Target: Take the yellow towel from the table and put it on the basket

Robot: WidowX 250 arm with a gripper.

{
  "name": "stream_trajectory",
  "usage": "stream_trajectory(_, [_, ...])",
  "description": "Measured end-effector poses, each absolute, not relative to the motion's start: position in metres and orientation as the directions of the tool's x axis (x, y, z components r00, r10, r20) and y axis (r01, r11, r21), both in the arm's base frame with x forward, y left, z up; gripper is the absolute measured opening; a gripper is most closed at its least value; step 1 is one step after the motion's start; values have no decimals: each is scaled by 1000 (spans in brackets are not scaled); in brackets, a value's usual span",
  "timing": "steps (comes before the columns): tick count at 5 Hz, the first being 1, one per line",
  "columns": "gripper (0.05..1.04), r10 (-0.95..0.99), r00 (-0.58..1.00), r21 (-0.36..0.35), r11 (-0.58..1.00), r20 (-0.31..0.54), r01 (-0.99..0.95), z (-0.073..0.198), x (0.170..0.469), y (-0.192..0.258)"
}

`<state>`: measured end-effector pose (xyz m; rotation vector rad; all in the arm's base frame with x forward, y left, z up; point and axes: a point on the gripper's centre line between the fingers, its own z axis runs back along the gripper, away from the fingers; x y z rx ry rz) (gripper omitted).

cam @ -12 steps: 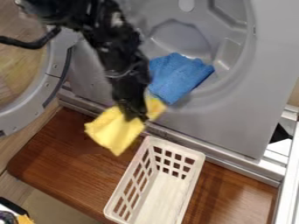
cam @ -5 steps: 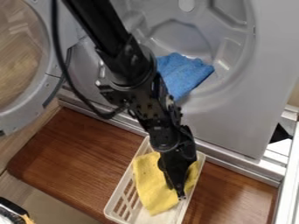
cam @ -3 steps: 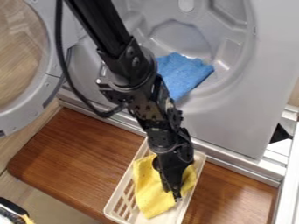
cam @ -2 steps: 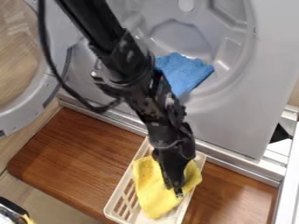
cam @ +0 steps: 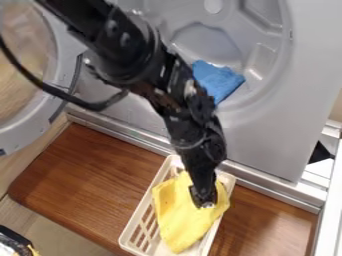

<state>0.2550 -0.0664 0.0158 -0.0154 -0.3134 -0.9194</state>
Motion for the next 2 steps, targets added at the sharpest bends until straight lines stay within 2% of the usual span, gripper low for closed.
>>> stream_trajectory(1, [1012,-782,548,179,609,296,773,41,256,-61])
stream_trajectory(2, [1004,-779,553,176,614,296,770,41,255,-60])
